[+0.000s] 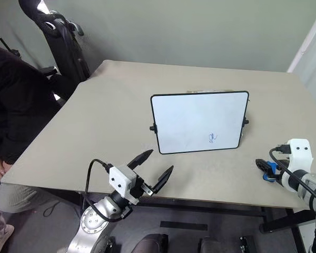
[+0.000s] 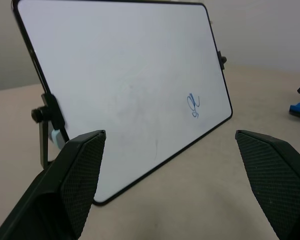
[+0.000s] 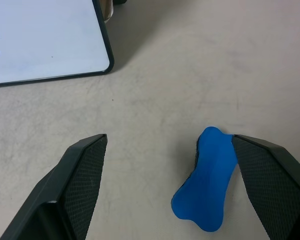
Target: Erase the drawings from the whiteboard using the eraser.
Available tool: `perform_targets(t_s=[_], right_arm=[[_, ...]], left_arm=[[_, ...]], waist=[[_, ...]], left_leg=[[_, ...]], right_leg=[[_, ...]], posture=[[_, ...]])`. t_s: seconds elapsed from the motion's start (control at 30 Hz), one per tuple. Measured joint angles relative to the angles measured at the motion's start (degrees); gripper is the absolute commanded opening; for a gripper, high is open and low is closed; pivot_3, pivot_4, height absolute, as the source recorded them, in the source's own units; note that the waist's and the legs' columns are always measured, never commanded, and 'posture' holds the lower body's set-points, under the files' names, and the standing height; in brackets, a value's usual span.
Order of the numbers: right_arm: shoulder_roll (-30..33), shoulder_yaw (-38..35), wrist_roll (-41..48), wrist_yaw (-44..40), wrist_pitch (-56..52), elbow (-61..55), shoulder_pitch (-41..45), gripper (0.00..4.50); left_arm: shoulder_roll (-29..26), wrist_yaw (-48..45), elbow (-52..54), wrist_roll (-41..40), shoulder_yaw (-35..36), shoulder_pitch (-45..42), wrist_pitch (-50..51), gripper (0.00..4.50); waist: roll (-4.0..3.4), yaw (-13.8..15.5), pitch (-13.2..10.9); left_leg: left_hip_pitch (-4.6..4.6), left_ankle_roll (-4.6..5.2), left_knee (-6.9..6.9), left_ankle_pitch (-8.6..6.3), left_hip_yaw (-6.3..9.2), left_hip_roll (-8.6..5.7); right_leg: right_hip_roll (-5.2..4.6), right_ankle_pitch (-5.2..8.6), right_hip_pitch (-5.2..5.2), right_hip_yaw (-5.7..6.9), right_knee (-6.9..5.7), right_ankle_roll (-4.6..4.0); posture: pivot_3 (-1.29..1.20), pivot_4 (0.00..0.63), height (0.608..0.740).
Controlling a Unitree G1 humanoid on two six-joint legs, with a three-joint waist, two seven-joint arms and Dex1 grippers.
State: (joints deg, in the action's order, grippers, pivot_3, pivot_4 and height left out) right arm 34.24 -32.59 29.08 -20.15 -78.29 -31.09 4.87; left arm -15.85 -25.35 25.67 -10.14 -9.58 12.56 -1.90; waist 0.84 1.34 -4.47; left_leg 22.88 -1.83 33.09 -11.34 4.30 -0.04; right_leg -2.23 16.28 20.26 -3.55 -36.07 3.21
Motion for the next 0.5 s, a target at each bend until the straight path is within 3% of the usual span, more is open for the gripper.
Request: perform_targets(t_s=[0.5], right_arm=[[-0.4, 0.2, 0.0, 0.2, 1.2, 0.8, -0.2, 4.21]], left_arm=[[1.4, 0.4, 1.1, 3.1, -4.9, 0.0, -0.4, 4.5]], waist=[[-0.01, 0.1, 0.0]], left_leg=[[0.02, -0.01, 0.0, -0.01, 0.0, -0.01]], right_leg=[[0.01, 0.01, -0.02, -0.03, -0.02, -0.01]], posture=[[0.0, 0.15, 0.73]])
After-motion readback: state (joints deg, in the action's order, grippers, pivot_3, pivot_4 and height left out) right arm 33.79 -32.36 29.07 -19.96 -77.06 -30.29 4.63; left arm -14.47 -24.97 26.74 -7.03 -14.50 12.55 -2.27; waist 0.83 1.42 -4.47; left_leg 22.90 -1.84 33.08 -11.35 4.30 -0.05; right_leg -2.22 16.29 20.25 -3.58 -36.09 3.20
